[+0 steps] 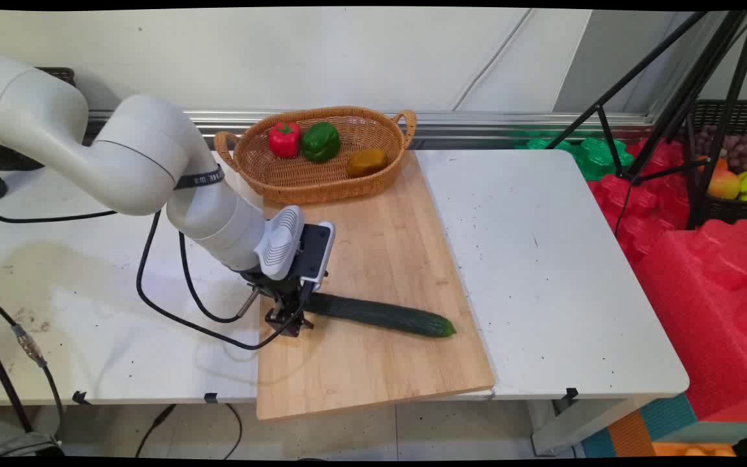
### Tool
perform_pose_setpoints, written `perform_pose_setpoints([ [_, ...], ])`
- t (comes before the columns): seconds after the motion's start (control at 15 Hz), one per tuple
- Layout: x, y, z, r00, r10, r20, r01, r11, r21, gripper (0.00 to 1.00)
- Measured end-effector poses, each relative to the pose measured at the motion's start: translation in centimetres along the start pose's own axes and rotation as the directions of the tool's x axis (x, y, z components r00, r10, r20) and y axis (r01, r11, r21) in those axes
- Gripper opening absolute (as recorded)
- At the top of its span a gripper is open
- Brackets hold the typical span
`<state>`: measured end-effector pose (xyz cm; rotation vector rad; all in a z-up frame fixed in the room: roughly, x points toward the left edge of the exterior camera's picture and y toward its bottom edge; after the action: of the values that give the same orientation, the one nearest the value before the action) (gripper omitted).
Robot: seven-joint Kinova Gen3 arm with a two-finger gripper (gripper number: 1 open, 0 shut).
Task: Pick up the potato from the vegetable basket
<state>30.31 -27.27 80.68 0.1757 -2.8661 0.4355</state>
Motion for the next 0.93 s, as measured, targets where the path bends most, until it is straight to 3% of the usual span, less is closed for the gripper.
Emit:
perform_pose_setpoints([
  [0.2,0.1,-0.1,-1.0,0.999,-0.03,-0.024,0.03,1.0,0.005,1.0],
  [0.47,0.0,-0.6,-3.7,0.99,-0.105,-0.094,0.106,0.994,0.01,1.0],
  [0.93,-1.5,-2.0,-9.1,0.95,-0.217,-0.223,0.225,0.974,0.012,1.0],
])
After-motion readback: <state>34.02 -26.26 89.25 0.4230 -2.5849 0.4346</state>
